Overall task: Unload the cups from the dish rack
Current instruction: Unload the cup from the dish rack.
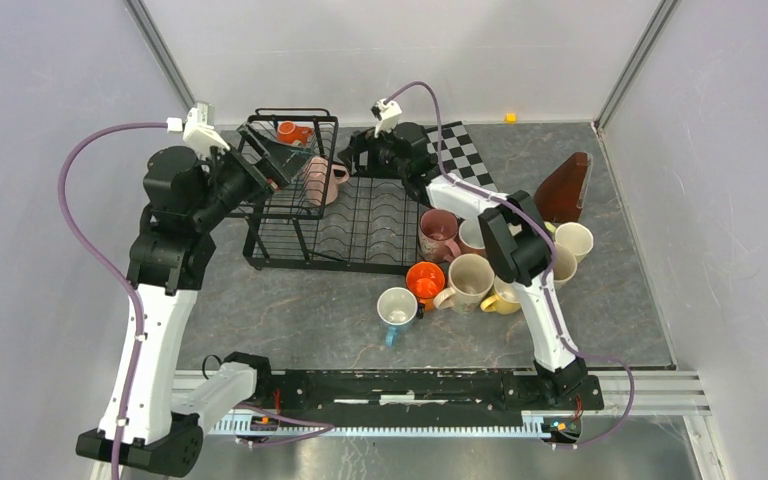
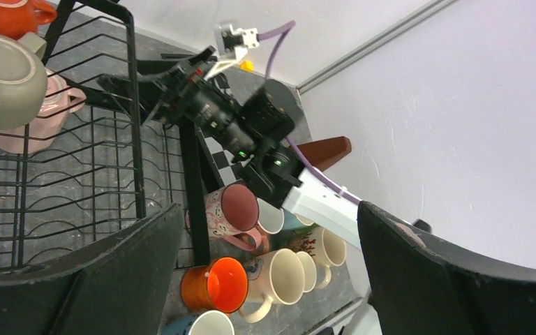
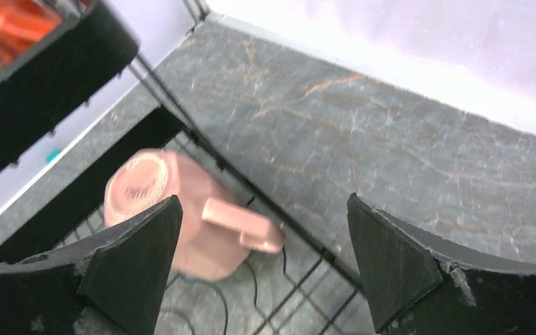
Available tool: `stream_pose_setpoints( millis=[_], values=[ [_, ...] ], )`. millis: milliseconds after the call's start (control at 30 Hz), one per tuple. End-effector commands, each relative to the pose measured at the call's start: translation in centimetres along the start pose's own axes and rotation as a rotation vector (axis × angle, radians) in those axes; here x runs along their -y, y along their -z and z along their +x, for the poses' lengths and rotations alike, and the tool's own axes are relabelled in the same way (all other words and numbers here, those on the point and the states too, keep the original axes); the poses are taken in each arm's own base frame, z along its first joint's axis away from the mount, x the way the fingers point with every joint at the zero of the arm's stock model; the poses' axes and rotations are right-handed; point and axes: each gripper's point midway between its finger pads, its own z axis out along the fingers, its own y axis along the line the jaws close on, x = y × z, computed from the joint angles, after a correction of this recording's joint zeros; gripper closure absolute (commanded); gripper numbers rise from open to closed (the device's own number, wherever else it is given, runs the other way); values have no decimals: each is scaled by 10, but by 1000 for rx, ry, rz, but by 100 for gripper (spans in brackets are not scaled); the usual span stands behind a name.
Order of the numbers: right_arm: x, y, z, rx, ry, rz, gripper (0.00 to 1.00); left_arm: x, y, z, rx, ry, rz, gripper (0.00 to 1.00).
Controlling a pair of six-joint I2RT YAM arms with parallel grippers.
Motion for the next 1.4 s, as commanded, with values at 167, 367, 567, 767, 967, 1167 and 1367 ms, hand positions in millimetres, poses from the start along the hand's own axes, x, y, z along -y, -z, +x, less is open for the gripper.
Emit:
stream_pose_setpoints(
  millis=[167,367,567,767,967,1167,1367],
  values=[
    [-11,-41,-38,187,-12,-3,8,15,11,-2,-1,-77,22,0],
    [-22,-47,-27,195,-27,-28,8,16,7,-1,-11,-79,22,0],
    [-28,-52,-14,178,-31,-42,8,11,2,2,-20,-81,5,0],
    [-33,-47,-3,153,-39,-59,8,8,-2,4,-28,-82,-5,0],
    [-40,-34,9,131,-55,-80,10,4,-6,6,-33,-77,-19,0],
    [-43,-15,12,123,-82,-78,11,1,-10,6,-37,-71,-29,0],
    [-47,1,7,130,-113,-76,12,-2,-13,8,-41,-67,-34,0]
  ],
)
